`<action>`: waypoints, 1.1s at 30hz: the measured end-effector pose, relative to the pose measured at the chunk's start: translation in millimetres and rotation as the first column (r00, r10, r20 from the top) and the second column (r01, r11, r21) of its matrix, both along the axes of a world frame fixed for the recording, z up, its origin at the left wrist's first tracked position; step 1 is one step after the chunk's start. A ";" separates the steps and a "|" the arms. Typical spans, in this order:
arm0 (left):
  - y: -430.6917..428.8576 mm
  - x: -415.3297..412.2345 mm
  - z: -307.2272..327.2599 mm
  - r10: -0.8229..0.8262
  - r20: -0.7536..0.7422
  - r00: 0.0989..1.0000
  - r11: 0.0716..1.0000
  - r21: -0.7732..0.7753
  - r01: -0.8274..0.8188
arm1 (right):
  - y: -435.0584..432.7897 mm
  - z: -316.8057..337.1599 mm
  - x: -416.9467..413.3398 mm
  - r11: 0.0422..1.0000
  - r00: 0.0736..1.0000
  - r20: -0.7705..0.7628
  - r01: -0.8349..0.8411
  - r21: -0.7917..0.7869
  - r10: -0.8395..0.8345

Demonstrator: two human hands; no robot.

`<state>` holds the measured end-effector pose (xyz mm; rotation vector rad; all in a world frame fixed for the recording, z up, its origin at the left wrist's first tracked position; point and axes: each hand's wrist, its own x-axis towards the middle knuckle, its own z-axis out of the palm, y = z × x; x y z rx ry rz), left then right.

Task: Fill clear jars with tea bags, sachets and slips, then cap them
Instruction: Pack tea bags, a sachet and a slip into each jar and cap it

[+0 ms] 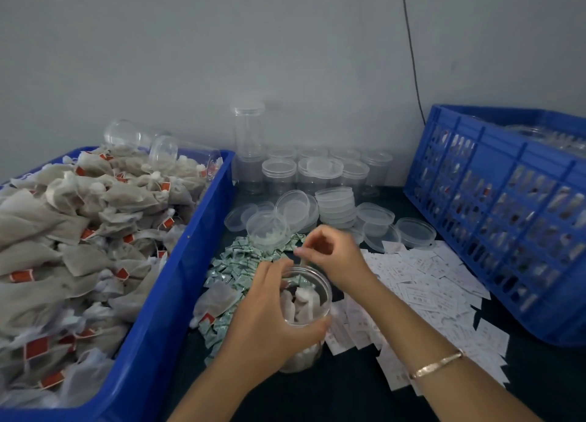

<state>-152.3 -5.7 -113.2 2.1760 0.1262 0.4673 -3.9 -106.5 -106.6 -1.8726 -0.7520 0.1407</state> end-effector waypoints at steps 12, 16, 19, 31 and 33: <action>-28.3 8.3 -0.1 0.013 -0.026 1.000 1.000 0.009 -0.013 | -70.0 32.3 -14.9 0.996 0.992 0.122 -0.024 -0.086 0.034; -28.2 7.1 1.4 0.006 -0.017 1.000 1.000 -0.001 -0.006 | -96.6 -16.9 2.3 0.792 0.997 0.030 0.072 -0.606 -0.067; -28.4 6.9 1.4 0.009 -0.014 1.000 1.000 -0.004 -0.009 | -102.9 -50.9 0.8 0.768 0.997 0.066 0.069 -0.637 -0.035; -28.3 5.7 1.5 0.016 -0.020 1.000 1.000 -0.012 -0.016 | -88.0 -51.5 17.8 0.885 0.974 -0.021 0.197 -0.422 -0.226; -28.1 5.8 1.3 0.013 -0.021 1.000 1.000 -0.013 -0.014 | -86.0 -45.7 24.3 0.864 0.988 0.016 0.142 -0.483 -0.154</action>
